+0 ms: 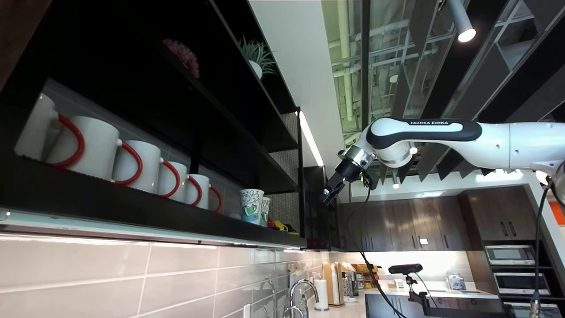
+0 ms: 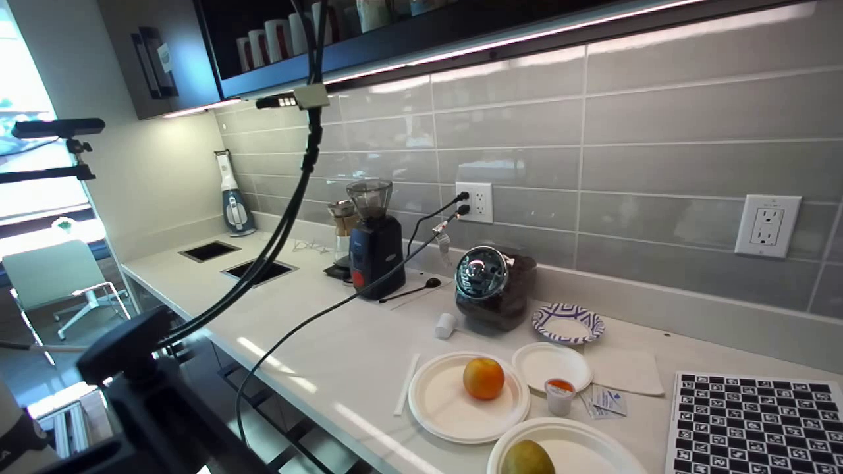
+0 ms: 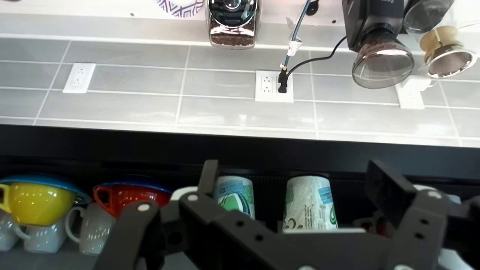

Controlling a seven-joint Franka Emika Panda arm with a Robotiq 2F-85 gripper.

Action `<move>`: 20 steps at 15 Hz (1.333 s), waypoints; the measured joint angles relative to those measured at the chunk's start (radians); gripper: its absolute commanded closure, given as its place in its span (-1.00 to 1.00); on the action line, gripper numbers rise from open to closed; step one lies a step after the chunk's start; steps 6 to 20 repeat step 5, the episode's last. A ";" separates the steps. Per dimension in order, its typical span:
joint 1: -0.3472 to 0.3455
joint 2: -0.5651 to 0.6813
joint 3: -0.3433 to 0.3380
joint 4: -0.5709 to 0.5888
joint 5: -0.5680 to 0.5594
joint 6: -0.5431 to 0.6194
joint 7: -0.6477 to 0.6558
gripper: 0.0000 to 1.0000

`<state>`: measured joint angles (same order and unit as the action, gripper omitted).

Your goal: Place the two coffee cups from the counter on the bottom shelf.

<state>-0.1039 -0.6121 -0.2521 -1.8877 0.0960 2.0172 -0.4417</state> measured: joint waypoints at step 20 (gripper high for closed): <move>0.012 -0.049 -0.022 -0.091 0.000 0.019 -0.045 -1.00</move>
